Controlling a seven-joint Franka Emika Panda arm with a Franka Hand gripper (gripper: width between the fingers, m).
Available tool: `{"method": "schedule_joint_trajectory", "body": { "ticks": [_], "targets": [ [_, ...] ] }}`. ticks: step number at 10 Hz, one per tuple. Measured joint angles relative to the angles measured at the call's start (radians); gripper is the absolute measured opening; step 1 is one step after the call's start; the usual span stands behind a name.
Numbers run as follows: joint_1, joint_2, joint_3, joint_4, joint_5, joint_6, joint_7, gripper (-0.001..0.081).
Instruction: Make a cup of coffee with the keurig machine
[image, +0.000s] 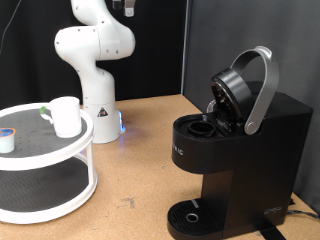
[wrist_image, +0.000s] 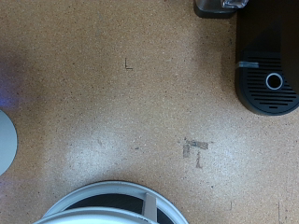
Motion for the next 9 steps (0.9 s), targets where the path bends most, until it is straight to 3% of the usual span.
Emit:
{"method": "schedule_joint_trajectory", "body": {
  "ticks": [2,6,9],
  "targets": [
    [-0.002,-0.002,-0.029,0.0,-0.004,0.006,-0.032,0.0805],
    [-0.035,-0.019,-0.148,0.0,-0.093,-0.004,-0.156,0.0805],
    [-0.04,-0.02,-0.162,0.0,-0.1,-0.01,-0.177,0.0805]
  ]
}}
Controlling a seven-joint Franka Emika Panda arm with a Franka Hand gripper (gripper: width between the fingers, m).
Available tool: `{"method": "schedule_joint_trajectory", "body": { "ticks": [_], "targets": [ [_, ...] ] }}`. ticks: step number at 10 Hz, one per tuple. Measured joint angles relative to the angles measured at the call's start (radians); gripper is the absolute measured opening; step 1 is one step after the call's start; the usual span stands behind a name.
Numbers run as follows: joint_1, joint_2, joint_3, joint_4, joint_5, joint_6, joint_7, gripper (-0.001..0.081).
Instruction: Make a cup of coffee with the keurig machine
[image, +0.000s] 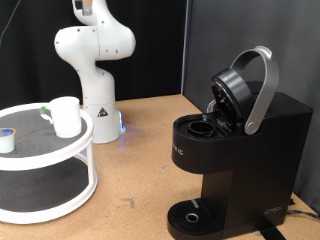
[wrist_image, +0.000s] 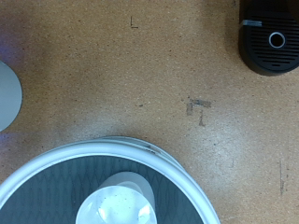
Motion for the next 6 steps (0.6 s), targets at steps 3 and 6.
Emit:
{"method": "schedule_joint_trajectory", "body": {
  "ticks": [3,6],
  "targets": [
    [-0.017,-0.003,-0.067,0.0,-0.034,-0.023,-0.068,0.0805],
    [-0.05,-0.008,-0.152,0.004,-0.085,-0.018,-0.14,0.0805]
  ]
}}
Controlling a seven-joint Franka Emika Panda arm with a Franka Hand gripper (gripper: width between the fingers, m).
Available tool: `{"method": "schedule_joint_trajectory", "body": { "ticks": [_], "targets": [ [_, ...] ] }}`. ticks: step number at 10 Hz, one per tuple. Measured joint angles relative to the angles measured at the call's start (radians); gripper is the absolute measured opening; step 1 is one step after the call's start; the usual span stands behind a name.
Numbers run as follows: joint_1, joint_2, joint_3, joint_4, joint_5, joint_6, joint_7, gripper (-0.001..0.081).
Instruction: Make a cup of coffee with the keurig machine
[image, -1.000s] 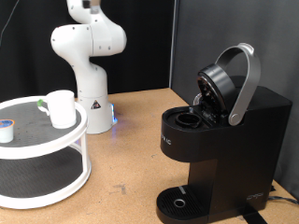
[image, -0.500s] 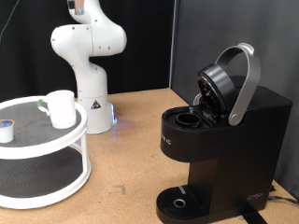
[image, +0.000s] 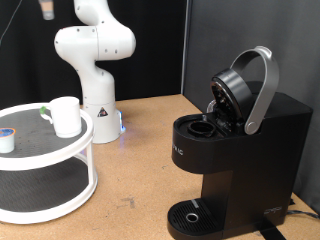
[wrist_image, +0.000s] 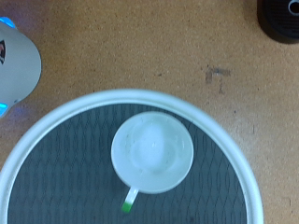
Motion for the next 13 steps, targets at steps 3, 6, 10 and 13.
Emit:
{"method": "schedule_joint_trajectory", "body": {
  "ticks": [3,6,10,13],
  "targets": [
    [-0.018,-0.001,-0.068,0.012,-0.045,0.001,-0.062,0.0805],
    [-0.019,0.0,-0.083,0.017,-0.058,-0.009,-0.084,0.0805],
    [-0.018,0.021,-0.141,-0.023,-0.047,0.083,-0.082,0.0805],
    [-0.017,0.101,-0.197,-0.069,-0.064,0.235,-0.087,0.0805]
  ]
}}
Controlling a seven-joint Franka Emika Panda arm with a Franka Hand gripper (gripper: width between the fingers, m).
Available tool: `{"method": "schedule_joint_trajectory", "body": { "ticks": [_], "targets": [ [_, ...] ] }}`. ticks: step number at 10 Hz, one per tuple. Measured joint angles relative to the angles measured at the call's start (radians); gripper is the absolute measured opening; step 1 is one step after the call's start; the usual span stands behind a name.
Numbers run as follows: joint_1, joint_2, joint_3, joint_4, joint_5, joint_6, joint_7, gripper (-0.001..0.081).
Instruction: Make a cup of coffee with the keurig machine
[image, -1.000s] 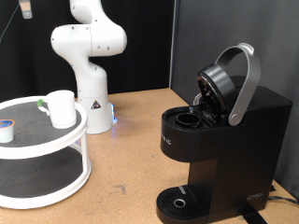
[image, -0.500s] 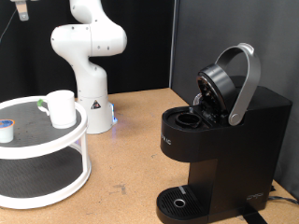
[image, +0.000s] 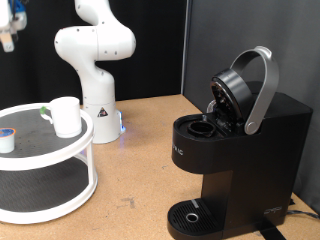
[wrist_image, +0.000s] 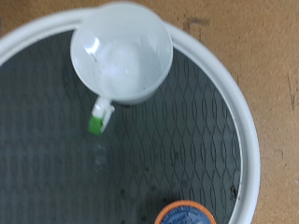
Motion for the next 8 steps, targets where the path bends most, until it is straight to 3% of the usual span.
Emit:
{"method": "schedule_joint_trajectory", "body": {
  "ticks": [3,6,8],
  "targets": [
    [-0.001,0.105,-0.013,-0.021,-0.057,0.072,-0.01,0.0805],
    [0.0,0.101,-0.021,-0.026,-0.05,0.071,-0.041,0.0805],
    [0.0,0.112,-0.041,-0.053,-0.05,0.142,-0.046,0.0805]
  ]
}}
